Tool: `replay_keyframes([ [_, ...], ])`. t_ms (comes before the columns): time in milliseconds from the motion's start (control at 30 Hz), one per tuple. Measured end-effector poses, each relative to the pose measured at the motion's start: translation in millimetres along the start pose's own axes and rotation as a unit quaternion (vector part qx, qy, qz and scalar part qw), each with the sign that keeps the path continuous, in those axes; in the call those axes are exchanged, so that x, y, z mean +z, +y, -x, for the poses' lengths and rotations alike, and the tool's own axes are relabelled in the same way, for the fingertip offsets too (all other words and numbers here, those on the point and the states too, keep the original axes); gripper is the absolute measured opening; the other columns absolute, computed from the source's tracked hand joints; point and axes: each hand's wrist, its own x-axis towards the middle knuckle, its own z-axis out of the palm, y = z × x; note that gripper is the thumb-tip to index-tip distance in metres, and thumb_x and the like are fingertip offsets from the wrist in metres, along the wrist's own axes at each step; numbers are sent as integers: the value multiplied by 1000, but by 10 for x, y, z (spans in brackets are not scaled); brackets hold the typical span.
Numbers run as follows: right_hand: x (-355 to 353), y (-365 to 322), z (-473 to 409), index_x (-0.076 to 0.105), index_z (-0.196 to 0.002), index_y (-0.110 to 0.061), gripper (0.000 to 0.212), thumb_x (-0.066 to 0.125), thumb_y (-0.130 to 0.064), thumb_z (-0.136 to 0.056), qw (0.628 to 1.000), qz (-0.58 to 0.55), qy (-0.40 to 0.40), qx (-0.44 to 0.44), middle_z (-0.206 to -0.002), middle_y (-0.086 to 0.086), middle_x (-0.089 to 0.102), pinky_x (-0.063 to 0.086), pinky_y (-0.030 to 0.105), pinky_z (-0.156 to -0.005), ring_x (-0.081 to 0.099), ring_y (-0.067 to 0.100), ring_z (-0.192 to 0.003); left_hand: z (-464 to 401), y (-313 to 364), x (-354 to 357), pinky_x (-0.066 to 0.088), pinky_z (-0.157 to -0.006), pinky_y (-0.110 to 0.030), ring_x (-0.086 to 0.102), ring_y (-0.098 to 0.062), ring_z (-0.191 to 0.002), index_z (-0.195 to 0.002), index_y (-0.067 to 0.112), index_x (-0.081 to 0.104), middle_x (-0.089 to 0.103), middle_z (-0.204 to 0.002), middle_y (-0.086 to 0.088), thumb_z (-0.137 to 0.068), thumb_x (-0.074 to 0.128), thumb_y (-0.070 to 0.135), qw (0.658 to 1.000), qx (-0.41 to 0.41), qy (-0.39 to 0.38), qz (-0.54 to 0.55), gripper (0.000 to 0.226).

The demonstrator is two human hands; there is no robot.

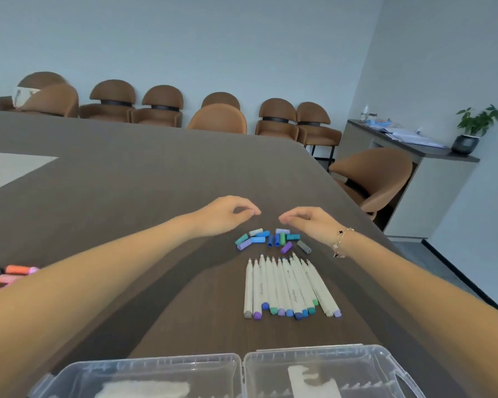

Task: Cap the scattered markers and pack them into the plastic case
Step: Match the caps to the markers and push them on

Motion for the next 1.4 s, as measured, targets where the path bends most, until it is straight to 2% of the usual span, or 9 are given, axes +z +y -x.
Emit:
replay_keyframes([
  [133,25,-347,153,66,-108,-24,20,49,-26,-97,1000,24,-18,4,-123,-3,60,40,38,-107,52,14,-118,426,122,-309,38,-94,-19,55,-1,-109,-116,25,63,66,-109,15,-99,41,31,998,-39,-36,-28,28],
  [333,60,-831,442,65,-107,-22,19,49,-22,-96,998,55,-28,4,-124,-1,58,42,34,-104,52,17,-119,1207,285,-809,42,-79,-12,63,-2,-97,-115,25,62,66,-105,10,-101,37,30,992,-83,-57,-74,29],
  [600,321,-1533,999,66,-102,-24,18,49,-27,-97,992,101,-44,-59,-115,-4,62,46,30,-97,56,14,-112,2462,272,-1451,48,-85,-23,66,-5,-83,-109,25,63,67,-93,12,-98,43,37,977,-146,2,-158,26],
  [733,654,-1936,1246,65,-101,-28,16,51,-34,-95,984,126,-79,-101,-111,-11,62,47,22,-88,57,7,-103,3154,15,-1574,52,-75,-21,67,-8,-76,-104,22,64,69,-90,6,-96,48,32,961,-214,3,-178,20],
  [867,1093,-2277,1352,67,-106,-26,22,51,-36,-95,972,162,-107,-134,-110,-13,63,42,23,-94,57,4,-102,3657,-272,-1499,48,-62,-15,66,-5,-73,-100,19,66,69,-87,7,-95,50,30,948,-282,-4,-146,19],
  [1133,1854,-2583,1153,66,-108,-21,24,47,-27,-96,946,244,-130,-170,-106,-7,64,39,17,-82,58,9,-97,3834,-743,-1228,44,-60,-16,63,-6,-71,-94,18,65,66,-91,4,-91,53,17,927,-357,86,-76,12],
  [1233,2009,-2535,995,65,-106,-20,24,45,-24,-95,928,293,-143,-182,-102,-6,64,47,23,-87,60,13,-97,3744,-822,-1104,46,-62,-14,60,-6,-69,-89,17,67,61,-90,7,-87,56,15,932,-344,100,-65,12],
  [1333,2127,-2453,789,64,-102,-22,22,44,-26,-95,908,336,-156,-196,-100,-6,62,48,31,-89,59,15,-96,3621,-851,-975,48,-68,-16,62,-11,-86,-85,20,69,67,-92,5,-83,61,20,937,-325,119,-48,8],
  [1400,2197,-2408,663,63,-101,-24,21,43,-27,-95,901,347,-165,-203,-100,-6,60,48,32,-89,57,15,-96,3548,-853,-859,43,-62,-13,60,-7,-83,-82,22,68,64,-85,9,-82,65,26,934,-325,146,-31,5],
])
